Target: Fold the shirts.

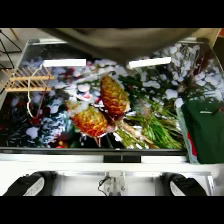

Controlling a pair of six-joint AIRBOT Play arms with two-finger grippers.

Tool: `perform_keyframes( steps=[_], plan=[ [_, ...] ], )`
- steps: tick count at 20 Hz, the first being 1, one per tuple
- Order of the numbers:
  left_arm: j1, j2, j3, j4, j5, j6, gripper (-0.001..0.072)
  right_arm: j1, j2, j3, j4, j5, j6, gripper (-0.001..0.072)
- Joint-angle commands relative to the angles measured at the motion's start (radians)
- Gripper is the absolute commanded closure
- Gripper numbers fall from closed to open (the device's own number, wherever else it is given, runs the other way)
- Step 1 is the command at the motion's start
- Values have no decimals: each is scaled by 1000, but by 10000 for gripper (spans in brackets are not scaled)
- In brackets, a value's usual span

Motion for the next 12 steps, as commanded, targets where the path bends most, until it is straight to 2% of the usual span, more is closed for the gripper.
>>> perform_keyframes(
  steps=[1,3,6,9,12],
  plan=[
    [25,36,94,89,-94,-30,683,0,100,45,-58,43,3,646],
    [25,40,93,203,-241,-98,684,0,107,45,-153,152,3,646],
    [25,40,31,257,-381,-103,684,0,63,45,-187,283,2,646],
    [23,40,-117,257,-382,-92,684,0,-88,44,-164,381,-63,646],
    [14,40,-347,257,-356,-71,685,0,-317,44,-113,347,-65,646]
  ],
)
